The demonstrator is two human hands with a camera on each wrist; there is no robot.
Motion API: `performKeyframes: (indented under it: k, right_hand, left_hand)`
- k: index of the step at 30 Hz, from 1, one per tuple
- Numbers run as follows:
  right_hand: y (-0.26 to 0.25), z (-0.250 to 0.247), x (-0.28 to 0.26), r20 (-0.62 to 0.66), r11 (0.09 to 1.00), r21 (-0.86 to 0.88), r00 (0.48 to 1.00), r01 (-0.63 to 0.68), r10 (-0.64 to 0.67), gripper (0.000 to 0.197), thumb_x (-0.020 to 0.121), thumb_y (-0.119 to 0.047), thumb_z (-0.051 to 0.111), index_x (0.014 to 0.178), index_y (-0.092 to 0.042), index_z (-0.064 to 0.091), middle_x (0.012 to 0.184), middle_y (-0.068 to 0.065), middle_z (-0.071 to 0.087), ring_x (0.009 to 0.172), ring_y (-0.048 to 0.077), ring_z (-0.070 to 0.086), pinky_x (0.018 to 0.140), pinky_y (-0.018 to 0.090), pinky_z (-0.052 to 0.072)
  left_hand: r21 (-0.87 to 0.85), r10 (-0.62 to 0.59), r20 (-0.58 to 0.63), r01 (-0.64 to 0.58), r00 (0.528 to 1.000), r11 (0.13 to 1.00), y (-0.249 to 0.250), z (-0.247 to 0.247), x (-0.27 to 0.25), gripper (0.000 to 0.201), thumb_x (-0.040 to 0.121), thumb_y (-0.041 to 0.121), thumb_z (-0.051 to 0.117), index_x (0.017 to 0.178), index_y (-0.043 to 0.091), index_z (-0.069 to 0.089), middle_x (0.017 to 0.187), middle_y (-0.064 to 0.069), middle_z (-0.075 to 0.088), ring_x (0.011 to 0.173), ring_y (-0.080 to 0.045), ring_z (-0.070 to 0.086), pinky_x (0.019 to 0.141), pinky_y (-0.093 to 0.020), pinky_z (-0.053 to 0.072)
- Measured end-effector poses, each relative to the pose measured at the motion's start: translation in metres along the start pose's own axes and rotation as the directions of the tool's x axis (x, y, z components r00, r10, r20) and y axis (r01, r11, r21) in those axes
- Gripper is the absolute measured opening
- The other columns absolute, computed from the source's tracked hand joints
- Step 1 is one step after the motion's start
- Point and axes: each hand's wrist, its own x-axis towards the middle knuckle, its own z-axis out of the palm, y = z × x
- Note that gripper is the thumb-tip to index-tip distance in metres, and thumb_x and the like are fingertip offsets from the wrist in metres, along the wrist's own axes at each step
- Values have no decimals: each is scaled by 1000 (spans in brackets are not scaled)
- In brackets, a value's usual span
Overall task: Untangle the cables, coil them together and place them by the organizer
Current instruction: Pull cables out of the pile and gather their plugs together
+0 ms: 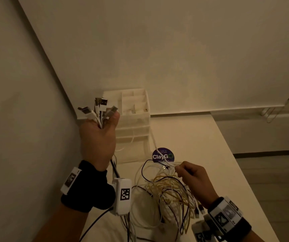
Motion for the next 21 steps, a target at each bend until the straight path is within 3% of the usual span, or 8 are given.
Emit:
performKeyframes:
  k: [1, 3, 6, 10, 12, 15, 18, 21]
  right_hand:
    - [-5, -1, 3, -16, 1000, 10, 1000, -9, 10, 30, 91, -9, 62, 63, 0, 54, 59, 2, 47, 57, 7, 41, 58, 23, 36]
    - [-20, -3, 7, -15, 1000, -9, 1000, -6, 6, 31, 88, -7, 63, 62, 4, 50, 58, 5, 44, 57, 10, 39, 58, 24, 35]
    - [-53, -6, 15, 6, 999, -23, 999, 46, -46, 33, 87, -7, 63, 59, 3, 48, 55, 2, 42, 53, 8, 36, 54, 19, 33]
    - [-101, -10, 21, 93, 987, 89, 986, 132, -140, 31, 83, -19, 60, 56, -6, 54, 54, -1, 47, 52, 8, 40, 53, 19, 35]
    - [-116, -11, 20, 129, 981, 125, 978, 146, -162, 26, 81, -20, 56, 56, -15, 58, 52, -5, 49, 50, 7, 41, 51, 18, 36]
    - [-122, -12, 17, 151, 974, 179, 974, 140, -168, 29, 86, -25, 53, 67, -6, 61, 51, -7, 44, 49, 9, 37, 51, 21, 32]
    - [-110, -7, 13, 183, 966, 225, 969, 126, -169, 31, 93, -29, 48, 81, -5, 65, 56, 3, 40, 53, 17, 35, 55, 33, 31]
    - [-91, -3, 10, 203, 957, 270, 965, 105, -163, 33, 96, -29, 44, 83, -6, 65, 59, 8, 41, 53, 18, 37, 57, 23, 37]
  left_hand:
    - [0, 46, -15, -46, 999, 999, 6, 0, -3, 25, 80, 41, 73, 70, 20, 65, 60, -7, 61, 50, -13, 51, 54, -35, 44]
    - [-28, 135, 55, -134, 989, 991, 15, 2, -12, 9, 82, 30, 72, 85, 22, 71, 75, 7, 72, 65, -6, 64, 65, -25, 51]
    - [-40, 153, 397, -149, 905, 988, 22, 14, -34, 13, 79, 16, 74, 82, 28, 73, 78, 20, 73, 75, -5, 70, 72, -17, 52]
    - [82, 127, 630, -228, 766, 970, 9, 34, -53, 23, 82, 10, 74, 67, 29, 71, 58, 16, 62, 53, 2, 53, 54, -15, 39]
    - [114, 155, 611, -280, 776, 953, 5, 41, -56, 33, 82, 7, 72, 59, 29, 62, 54, 16, 57, 50, 1, 48, 51, -12, 32]
    - [68, 187, 507, -256, 841, 964, 5, 42, -56, 33, 84, 5, 71, 60, 26, 62, 53, 20, 57, 49, 2, 49, 50, -9, 31]
    - [35, 214, 468, -261, 858, 965, 11, 39, -50, 18, 83, 11, 73, 66, 18, 71, 60, 9, 65, 55, -10, 58, 51, -21, 43]
    - [34, 251, 377, -285, 892, 958, 17, 33, -39, 32, 78, 11, 77, 62, 38, 69, 61, 26, 66, 62, 1, 63, 56, -10, 44]
